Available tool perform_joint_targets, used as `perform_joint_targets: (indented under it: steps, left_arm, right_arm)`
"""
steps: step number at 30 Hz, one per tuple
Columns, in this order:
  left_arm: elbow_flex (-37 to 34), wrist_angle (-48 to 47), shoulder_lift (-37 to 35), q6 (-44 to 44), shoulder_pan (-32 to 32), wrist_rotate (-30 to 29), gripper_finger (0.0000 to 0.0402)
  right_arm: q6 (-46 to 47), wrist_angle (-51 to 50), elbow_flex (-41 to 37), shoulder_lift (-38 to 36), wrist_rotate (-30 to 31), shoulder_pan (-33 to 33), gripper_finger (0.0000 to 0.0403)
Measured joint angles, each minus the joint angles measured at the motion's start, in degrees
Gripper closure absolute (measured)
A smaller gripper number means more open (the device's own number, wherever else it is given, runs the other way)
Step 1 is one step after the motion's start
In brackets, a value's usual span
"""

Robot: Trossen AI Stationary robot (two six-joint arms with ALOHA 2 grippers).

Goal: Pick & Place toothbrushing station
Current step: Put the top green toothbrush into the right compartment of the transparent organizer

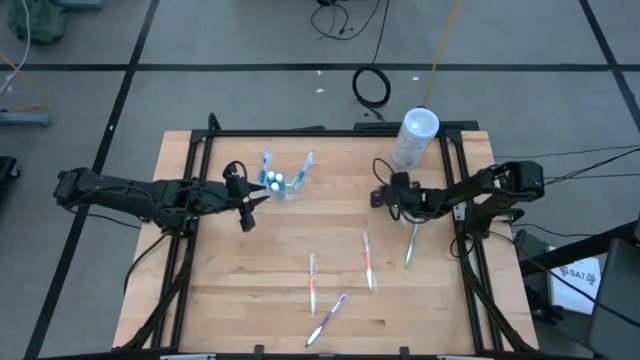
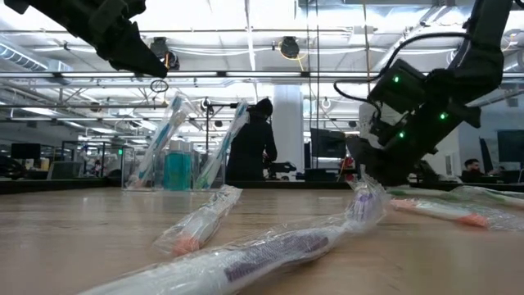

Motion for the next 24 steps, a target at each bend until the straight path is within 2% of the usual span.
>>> perform_joint_targets:
  steps: [3,14,17,20,24]
  left_arm:
    - [0.0,0.0,0.0,-0.2,0.0,0.0,0.0270]
    - [0.0,1.9,0.0,-1.4,0.0,2.3,0.0270]
    - [0.0,3.3,0.0,-1.4,0.0,3.9,0.0270]
    - [0.0,4.0,0.0,-1.3,0.0,4.5,0.0270]
    - [0.0,5.4,0.0,-2.1,0.0,4.6,0.0270]
  right_arm:
    - [-5.6,7.9,0.0,0.1,-1.9,2.1,0.0367]
    - [-26.8,48.6,0.9,0.0,-6.7,7.7,0.0372]
    - [-33.3,52.9,3.4,0.0,-7.2,8.8,0.0372]
    - [-38.5,51.9,7.3,0.0,-8.0,10.0,0.0373]
    - [-44.1,50.1,13.3,1.7,-16.0,10.6,0.0373]
